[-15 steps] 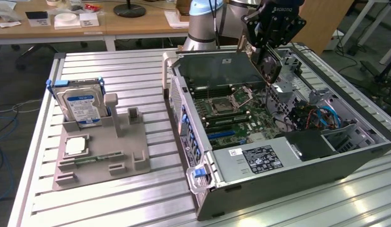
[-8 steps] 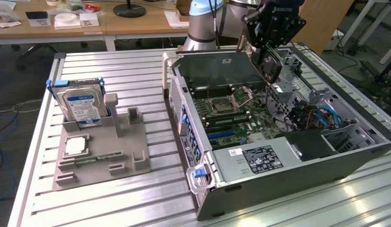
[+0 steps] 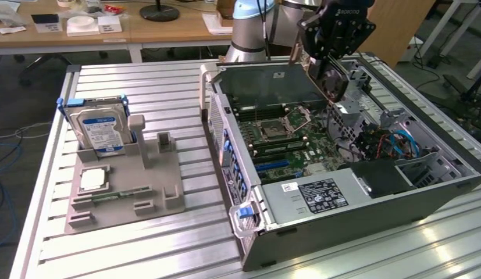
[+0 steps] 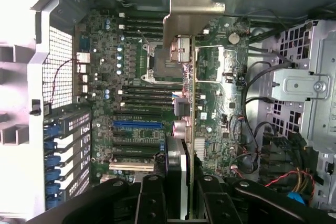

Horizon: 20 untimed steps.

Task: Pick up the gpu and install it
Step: 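Insert the gpu into the slot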

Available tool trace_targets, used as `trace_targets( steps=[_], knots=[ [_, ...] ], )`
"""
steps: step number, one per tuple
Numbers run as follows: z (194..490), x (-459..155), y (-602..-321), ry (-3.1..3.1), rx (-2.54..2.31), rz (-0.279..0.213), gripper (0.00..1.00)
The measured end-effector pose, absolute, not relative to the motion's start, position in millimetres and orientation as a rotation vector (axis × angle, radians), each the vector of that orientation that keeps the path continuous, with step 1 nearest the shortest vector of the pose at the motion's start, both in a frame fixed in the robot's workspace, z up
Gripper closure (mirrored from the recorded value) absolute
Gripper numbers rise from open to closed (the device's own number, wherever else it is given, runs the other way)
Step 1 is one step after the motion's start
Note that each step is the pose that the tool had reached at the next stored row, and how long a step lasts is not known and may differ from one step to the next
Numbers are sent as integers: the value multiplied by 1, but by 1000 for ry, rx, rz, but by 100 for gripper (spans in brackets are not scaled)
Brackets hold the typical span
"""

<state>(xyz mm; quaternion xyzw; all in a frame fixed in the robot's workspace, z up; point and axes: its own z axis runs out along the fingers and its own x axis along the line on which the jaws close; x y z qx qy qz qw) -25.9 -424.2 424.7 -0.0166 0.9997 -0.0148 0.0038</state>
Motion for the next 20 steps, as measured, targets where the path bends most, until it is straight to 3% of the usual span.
trace_targets(
  steps=[20],
  knots=[
    [425,-26,-425,3120,-263,-45,72]
  ],
)
